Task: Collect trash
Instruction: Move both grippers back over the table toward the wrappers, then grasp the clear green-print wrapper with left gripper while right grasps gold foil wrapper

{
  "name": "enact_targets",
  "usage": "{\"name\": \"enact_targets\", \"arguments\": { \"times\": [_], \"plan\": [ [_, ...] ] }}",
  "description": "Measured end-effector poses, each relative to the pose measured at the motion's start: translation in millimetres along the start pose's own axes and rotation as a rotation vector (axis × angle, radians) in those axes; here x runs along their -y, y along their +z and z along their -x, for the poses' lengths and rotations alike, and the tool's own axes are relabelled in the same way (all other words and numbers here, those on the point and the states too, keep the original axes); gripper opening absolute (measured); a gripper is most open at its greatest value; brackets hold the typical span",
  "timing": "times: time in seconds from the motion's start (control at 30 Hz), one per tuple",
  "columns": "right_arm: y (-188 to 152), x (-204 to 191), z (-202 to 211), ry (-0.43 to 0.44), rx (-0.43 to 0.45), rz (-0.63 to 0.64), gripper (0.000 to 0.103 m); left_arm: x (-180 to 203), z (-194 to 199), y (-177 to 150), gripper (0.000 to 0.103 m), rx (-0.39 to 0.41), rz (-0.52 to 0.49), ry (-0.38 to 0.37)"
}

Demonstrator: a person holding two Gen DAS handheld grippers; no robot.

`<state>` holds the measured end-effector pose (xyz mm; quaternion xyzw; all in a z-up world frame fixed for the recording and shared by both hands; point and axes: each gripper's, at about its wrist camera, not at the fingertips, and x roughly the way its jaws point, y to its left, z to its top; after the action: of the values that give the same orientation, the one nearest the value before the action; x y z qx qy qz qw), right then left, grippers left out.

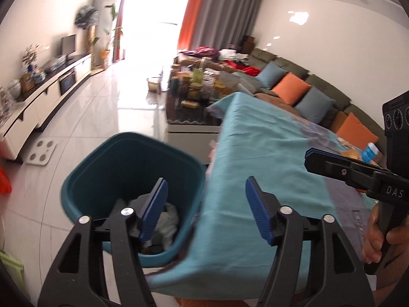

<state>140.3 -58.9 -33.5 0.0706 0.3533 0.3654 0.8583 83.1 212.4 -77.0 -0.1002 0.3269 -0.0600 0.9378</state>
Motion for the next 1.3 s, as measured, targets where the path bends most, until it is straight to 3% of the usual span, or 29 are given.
{"name": "enact_targets", "arguments": {
  "times": [0.37,0.9,1.13,1.3],
  "plan": [
    [-43,56,108,-0.197,0.132,-0.087,0.034,132,-17,-9,0.070,-0.029,-0.201,-0.228],
    [-120,142,233,-0.542,0.234,-0.294,0.035,307,-53,-55,0.071,-0.176,-0.449,-0.526],
    [-149,162,257,-0.631,0.224,-0.358,0.043,349,-77,-66,0.072,-0.256,-0.482,-0.592],
    [-164,170,256,-0.682,0.177,-0.354,0.043,365,-102,-68,0.069,-0.340,-0.443,-0.615]
  ]
}}
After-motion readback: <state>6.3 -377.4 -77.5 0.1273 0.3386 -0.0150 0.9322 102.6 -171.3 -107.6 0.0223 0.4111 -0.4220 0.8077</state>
